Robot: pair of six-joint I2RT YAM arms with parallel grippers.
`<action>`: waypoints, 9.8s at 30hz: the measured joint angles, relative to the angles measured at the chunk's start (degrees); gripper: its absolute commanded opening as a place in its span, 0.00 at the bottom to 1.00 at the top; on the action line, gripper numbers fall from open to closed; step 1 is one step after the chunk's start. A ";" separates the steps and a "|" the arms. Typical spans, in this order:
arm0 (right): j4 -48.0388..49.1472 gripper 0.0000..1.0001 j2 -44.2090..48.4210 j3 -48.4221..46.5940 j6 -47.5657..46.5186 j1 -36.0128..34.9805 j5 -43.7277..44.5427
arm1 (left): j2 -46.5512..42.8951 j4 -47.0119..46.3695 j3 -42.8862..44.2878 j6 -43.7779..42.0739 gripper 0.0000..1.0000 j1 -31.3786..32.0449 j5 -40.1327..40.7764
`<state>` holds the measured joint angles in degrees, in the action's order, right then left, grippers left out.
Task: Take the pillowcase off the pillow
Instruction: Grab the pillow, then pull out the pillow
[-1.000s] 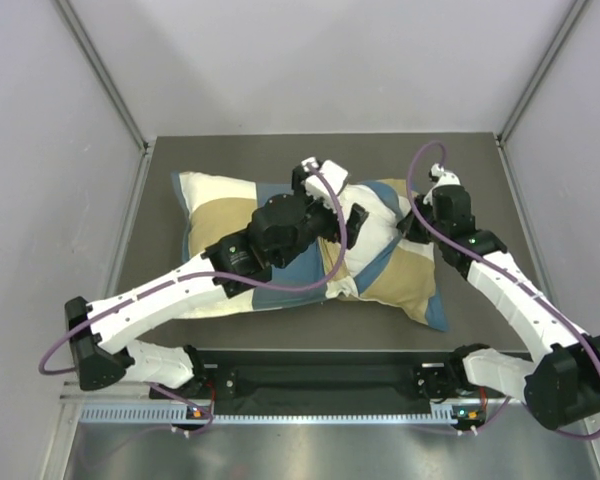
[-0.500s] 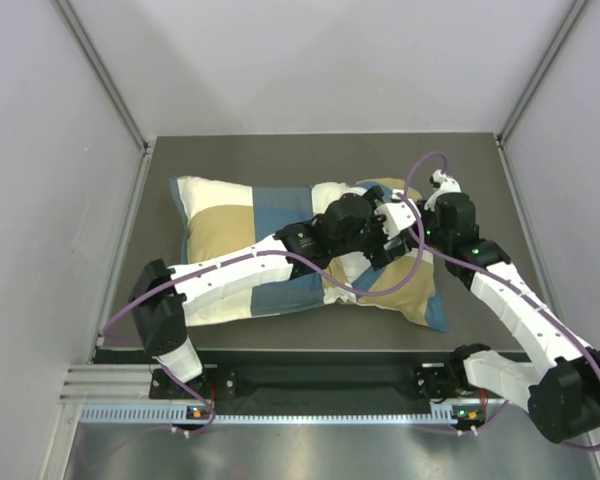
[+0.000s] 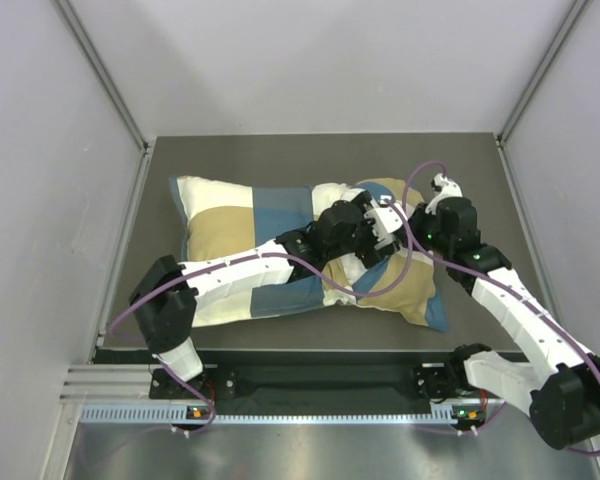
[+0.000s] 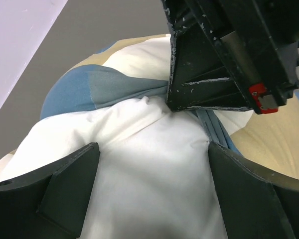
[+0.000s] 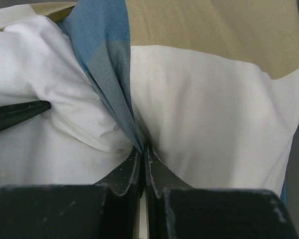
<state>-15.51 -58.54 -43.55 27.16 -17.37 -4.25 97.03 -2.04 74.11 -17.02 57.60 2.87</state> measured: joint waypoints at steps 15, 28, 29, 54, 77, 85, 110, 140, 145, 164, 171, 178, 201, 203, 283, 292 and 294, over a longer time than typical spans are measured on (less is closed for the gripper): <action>0.28 0.00 1.46 0.83 0.07 -0.02 -0.68 | 1.11 -3.56 -2.99 3.43 0.00 -1.22 -2.14; 0.13 0.00 1.46 0.83 0.15 -0.02 -1.09 | -0.46 -6.82 -6.08 10.23 0.00 -1.20 2.56; 0.09 0.00 1.46 0.83 0.17 -0.04 -1.29 | -1.01 -7.08 -6.67 11.26 0.00 -1.25 2.89; 0.57 0.00 1.84 0.66 1.46 -0.13 -7.32 | -16.76 -8.11 -19.37 28.79 0.00 -13.44 -8.11; -14.51 0.00 -1.38 -1.46 -8.24 16.79 1.62 | -34.34 0.61 -20.11 31.01 0.00 -33.94 3.08; -14.56 0.00 -2.49 -1.99 -9.40 16.44 -0.52 | -33.75 6.58 -20.20 30.97 0.00 -30.62 2.84; -1.95 0.89 -5.33 -6.71 5.18 -36.20 16.22 | -28.15 8.52 -19.12 32.46 0.00 -18.05 4.31; -0.04 0.88 -25.53 -20.37 12.46 -44.50 50.49 | -34.93 7.43 -24.50 35.36 0.00 -14.58 7.89; -2.29 0.87 -25.53 -20.37 14.51 -44.46 52.50 | -36.81 7.69 -25.40 35.32 0.00 -14.36 7.91; -16.70 0.00 -38.03 -30.38 23.61 -44.30 57.42 | -39.30 5.35 -29.77 36.74 0.00 -13.66 3.56; -13.18 0.00 -32.00 -24.81 26.29 -42.29 52.06 | -42.23 8.66 -29.99 36.41 0.00 -13.18 5.01; -5.99 0.00 -23.19 -16.39 26.71 -35.63 37.13 | -47.89 12.90 -30.64 36.44 0.00 -12.37 5.84; 2.43 0.00 -21.00 -13.84 20.28 -26.56 15.65 | -53.70 23.96 -26.40 33.35 0.00 -12.11 10.19; 2.67 0.00 -20.96 -13.86 19.02 -25.49 13.97 | -53.70 24.50 -26.10 33.00 0.00 -12.07 10.56; 2.43 0.93 -37.97 -39.50 -29.29 -38.38 40.81 | -51.39 -4.48 -42.47 36.70 0.00 -13.05 2.40; 6.56 0.53 -42.71 -41.00 -31.39 -39.26 48.17 | -53.68 -2.32 -42.53 37.33 0.00 -13.49 4.35; 6.99 0.46 -42.86 -41.00 -31.67 -39.26 48.50 | -53.81 -2.32 -42.62 37.86 0.00 -13.49 4.63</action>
<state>-8.51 -101.41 -84.55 -4.51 -56.62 44.25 43.22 -4.36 31.48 20.84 44.12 7.51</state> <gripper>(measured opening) 0.547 0.048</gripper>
